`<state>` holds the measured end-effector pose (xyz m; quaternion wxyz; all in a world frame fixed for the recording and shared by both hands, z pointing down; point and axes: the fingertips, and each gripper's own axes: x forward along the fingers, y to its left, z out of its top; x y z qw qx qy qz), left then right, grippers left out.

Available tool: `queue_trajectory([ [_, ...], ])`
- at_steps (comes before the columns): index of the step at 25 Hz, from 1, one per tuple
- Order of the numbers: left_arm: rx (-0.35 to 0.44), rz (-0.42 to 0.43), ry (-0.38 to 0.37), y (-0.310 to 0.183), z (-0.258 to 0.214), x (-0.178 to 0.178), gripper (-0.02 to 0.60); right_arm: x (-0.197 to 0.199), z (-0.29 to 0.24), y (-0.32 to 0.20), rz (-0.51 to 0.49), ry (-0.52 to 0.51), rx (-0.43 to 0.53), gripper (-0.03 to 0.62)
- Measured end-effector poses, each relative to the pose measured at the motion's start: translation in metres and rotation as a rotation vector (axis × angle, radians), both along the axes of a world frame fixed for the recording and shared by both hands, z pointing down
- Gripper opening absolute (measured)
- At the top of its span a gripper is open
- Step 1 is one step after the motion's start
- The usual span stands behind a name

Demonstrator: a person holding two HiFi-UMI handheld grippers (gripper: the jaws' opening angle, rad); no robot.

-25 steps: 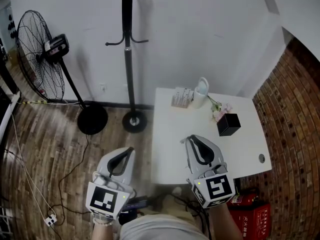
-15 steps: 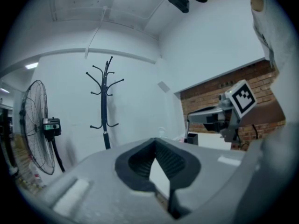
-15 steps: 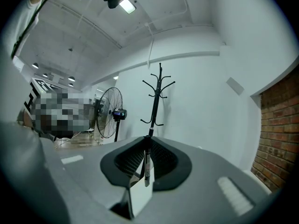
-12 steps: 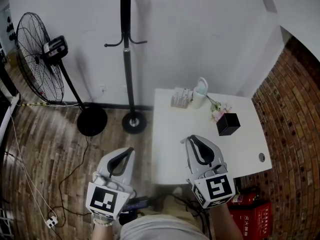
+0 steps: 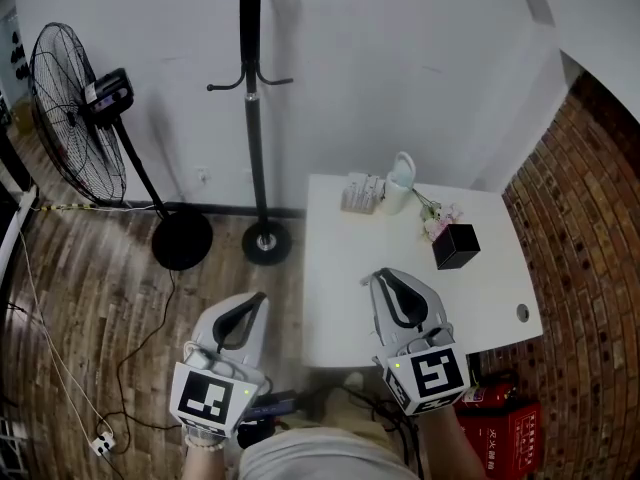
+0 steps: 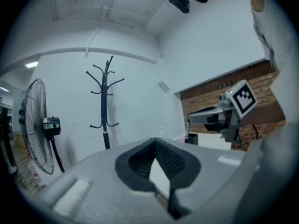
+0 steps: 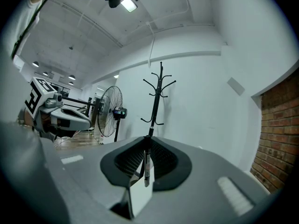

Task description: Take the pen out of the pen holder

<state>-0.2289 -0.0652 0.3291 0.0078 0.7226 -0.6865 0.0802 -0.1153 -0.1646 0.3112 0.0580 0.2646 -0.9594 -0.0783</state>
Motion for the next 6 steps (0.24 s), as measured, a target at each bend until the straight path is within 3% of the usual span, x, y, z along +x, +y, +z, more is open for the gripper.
queue_trajectory([
  [6,0.001,0.0,-0.001,-0.0006,0.0038,0.001,-0.008,0.0,0.0022,0.0004,-0.002,0.0,0.007,0.04],
])
